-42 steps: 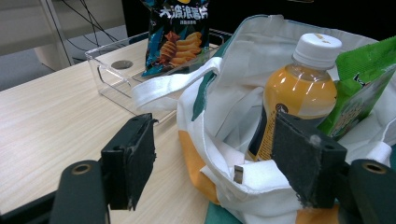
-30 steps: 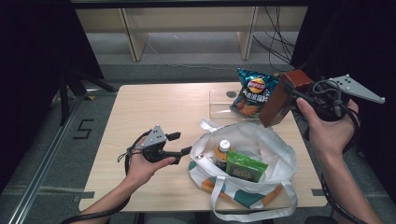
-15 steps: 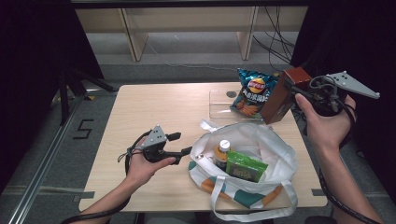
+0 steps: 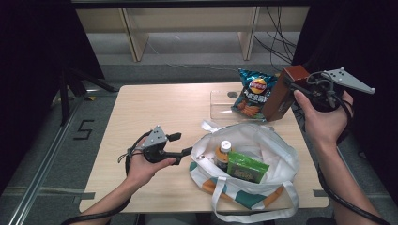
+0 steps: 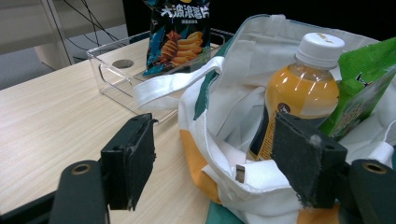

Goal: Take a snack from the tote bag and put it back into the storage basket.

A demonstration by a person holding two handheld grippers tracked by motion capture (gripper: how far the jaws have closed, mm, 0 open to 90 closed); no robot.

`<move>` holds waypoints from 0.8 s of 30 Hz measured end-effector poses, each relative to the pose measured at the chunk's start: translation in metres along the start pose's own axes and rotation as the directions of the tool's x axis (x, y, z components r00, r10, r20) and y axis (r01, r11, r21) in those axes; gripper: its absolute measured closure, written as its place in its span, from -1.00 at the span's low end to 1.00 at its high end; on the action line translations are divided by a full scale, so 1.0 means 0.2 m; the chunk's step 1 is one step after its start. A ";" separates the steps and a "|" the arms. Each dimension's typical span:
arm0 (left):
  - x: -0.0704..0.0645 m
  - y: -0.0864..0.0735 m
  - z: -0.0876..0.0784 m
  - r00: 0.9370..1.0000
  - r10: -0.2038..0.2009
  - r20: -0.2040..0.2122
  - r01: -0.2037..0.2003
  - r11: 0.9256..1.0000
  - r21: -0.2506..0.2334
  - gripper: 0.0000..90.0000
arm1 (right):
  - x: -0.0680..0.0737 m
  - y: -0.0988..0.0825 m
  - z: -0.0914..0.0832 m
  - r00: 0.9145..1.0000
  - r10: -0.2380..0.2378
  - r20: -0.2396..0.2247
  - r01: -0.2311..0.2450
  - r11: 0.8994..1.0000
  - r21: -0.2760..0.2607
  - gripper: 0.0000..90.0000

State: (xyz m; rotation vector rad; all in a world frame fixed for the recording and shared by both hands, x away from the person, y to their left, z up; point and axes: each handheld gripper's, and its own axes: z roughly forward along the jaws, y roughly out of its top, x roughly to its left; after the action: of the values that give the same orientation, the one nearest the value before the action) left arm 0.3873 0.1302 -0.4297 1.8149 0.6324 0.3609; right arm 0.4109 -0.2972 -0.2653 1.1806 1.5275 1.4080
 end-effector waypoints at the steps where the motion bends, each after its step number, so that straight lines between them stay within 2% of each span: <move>1: 0.00 0.00 0.00 1.000 0.001 0.000 -0.001 1.000 0.001 -0.34 | 0.00 0.00 0.01 1.000 0.007 0.001 -0.007 1.000 0.001 -0.13; 9: 0.00 0.00 0.00 1.000 0.000 0.000 0.000 1.000 0.001 -0.34 | -0.01 0.00 0.05 1.000 0.006 0.014 -0.006 1.000 0.003 -0.13; 10: 0.00 0.00 0.00 1.000 0.003 0.006 -0.003 1.000 -0.005 -0.34 | -0.01 0.00 0.06 1.000 -0.006 0.010 0.006 1.000 0.003 -0.13; 16: 0.00 0.00 0.00 1.000 0.002 0.000 -0.002 1.000 0.000 -0.34 | -0.02 -0.01 0.09 1.000 0.009 0.017 -0.009 1.000 0.015 -0.13; 19: 0.01 0.00 0.00 1.000 0.009 0.003 -0.009 1.000 0.000 -0.34 | -0.03 -0.02 0.11 1.000 -0.001 0.021 0.000 1.000 0.012 -0.13; 20: 0.01 0.00 0.00 1.000 0.009 0.003 -0.009 1.000 0.000 -0.34 | -0.03 -0.02 0.12 1.000 0.012 0.025 -0.012 1.000 0.014 -0.13; 24: 0.01 0.00 0.00 1.000 0.002 0.005 -0.002 1.000 -0.004 -0.34 | -0.03 -0.02 0.13 1.000 0.003 0.029 -0.003 1.000 0.012 -0.13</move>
State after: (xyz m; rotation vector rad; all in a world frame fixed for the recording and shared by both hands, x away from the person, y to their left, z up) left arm 0.3881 0.1312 -0.4297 1.8120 0.6258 0.3582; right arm 0.4374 -0.2952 -0.2736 1.2057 1.5163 1.3795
